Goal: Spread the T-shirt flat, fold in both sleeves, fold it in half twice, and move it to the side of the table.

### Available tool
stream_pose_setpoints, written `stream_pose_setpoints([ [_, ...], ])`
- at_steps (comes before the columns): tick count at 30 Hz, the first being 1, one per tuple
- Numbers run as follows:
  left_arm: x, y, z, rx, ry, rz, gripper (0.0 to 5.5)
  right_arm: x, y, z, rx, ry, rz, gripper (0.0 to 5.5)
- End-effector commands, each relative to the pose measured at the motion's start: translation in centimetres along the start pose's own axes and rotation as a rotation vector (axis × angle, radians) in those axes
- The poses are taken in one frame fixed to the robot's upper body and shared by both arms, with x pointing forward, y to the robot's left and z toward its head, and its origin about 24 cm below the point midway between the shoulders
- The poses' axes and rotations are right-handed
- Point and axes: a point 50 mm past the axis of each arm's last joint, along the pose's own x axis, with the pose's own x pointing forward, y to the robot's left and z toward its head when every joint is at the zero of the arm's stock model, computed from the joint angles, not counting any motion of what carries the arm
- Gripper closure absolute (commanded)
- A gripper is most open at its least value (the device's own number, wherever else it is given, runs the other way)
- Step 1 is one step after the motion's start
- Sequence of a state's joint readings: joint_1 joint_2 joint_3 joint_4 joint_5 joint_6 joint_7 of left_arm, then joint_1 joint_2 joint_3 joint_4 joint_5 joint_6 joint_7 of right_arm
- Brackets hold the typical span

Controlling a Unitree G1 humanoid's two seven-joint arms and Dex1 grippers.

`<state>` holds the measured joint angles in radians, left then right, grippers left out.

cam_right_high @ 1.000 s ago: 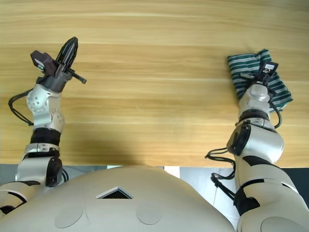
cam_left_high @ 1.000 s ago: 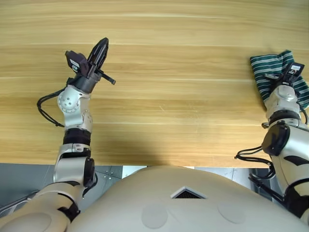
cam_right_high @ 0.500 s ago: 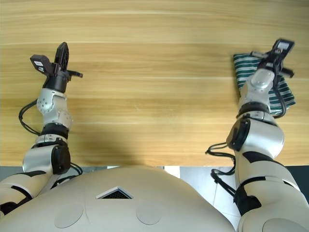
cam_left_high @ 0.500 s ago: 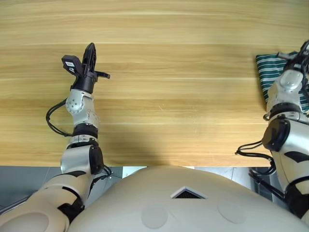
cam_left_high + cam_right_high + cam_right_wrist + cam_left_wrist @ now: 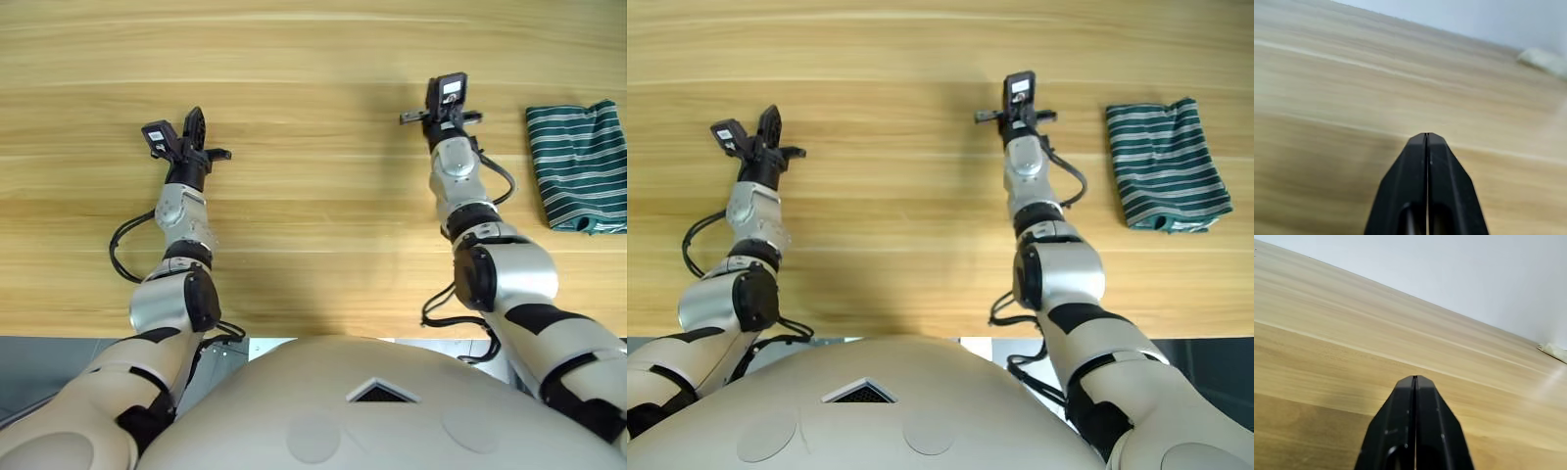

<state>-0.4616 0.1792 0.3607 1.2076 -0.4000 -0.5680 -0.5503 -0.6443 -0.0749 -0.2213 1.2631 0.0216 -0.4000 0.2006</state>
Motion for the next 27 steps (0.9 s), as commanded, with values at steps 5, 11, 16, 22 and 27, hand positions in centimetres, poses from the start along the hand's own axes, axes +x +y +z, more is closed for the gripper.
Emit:
stream_pose_setpoints([
  [5, -2.4, -0.3, -5.5, -0.105, 0.298, 0.276, 5.5, -3.1, 1.1, -6.4, 0.103, 0.223, -0.01, 5.47],
  [11, -4.0, 0.1, -7.0, -0.028, 0.404, 0.363, 5.5, -4.3, 0.3, -8.1, -0.094, 0.306, -0.132, 5.47],
  [16, -3.7, -1.0, -7.5, 0.112, 0.456, 0.324, 5.5, -4.4, 0.4, -8.3, -0.3, 0.316, -0.154, 5.47],
  [22, -3.4, -1.2, -7.5, 0.176, 0.478, 0.327, 5.5, -4.2, 1.1, -8.0, -0.431, 0.294, -0.148, 5.47],
  [27, -3.3, -1.1, -7.4, 0.188, 0.494, 0.34, 5.5, -4.1, 1.3, -7.9, -0.463, 0.291, -0.149, 5.47],
])
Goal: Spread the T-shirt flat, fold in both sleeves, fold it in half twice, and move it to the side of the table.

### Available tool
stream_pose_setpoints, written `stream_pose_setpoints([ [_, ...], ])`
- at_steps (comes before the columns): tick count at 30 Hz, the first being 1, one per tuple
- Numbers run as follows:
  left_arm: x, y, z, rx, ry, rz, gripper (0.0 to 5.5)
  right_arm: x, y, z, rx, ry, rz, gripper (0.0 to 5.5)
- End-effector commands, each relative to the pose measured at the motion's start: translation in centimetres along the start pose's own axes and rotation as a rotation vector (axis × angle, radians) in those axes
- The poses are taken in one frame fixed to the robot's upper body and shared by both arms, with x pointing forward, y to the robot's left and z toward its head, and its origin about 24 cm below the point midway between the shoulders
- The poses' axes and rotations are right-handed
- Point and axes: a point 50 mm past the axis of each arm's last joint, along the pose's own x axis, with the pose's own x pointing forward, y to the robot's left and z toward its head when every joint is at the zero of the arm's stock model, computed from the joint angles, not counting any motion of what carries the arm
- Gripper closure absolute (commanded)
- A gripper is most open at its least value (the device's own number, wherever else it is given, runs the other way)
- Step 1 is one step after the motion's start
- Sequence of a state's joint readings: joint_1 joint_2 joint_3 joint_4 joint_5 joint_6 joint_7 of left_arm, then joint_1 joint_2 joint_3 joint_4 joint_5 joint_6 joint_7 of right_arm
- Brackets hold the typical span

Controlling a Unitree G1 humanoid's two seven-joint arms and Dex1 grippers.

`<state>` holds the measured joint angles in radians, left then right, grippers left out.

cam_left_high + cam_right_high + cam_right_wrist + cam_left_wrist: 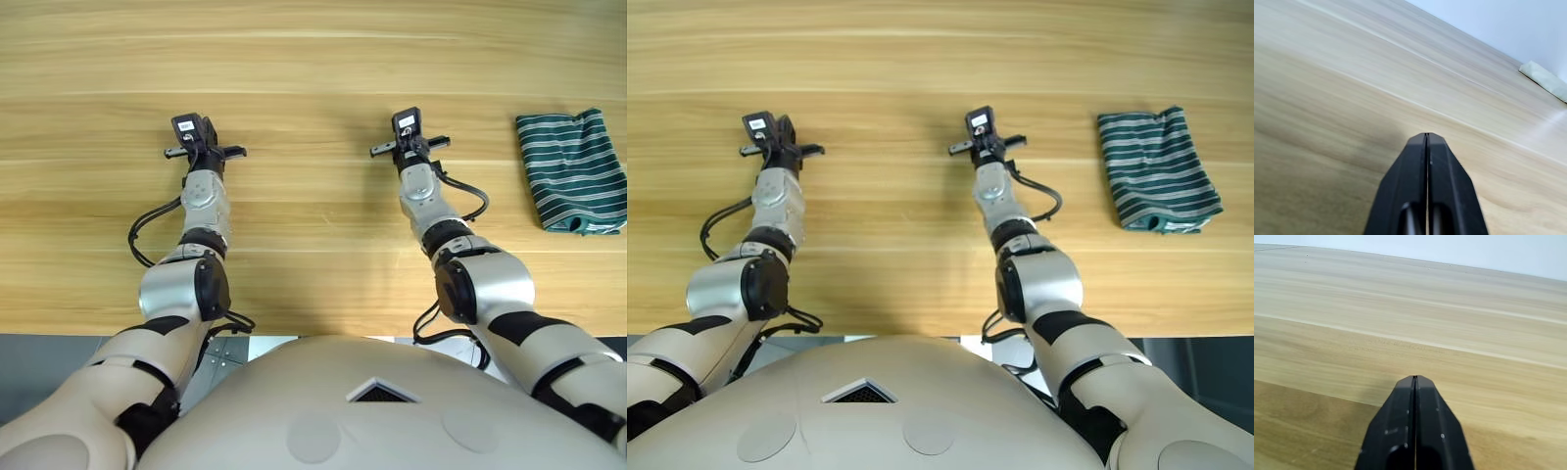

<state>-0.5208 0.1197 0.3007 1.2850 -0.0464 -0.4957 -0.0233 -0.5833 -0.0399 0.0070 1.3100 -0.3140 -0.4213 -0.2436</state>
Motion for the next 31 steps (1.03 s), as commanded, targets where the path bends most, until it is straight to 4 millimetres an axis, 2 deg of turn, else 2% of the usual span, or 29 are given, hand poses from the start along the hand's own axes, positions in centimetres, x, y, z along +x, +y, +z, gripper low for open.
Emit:
stream_pose_setpoints([
  [1, -2.99, 0.73, -5.91, -0.034, 0.297, 0.054, 5.5, -2.4, 0.71, -4.91, -0.034, 0.22, 0.027, 5.47],
  [31, -3.09, 1.15, -6.09, -0.037, 0.316, 0.078, 5.5, -2.28, 0.59, -4.86, -0.131, 0.216, 0.037, 5.47],
])
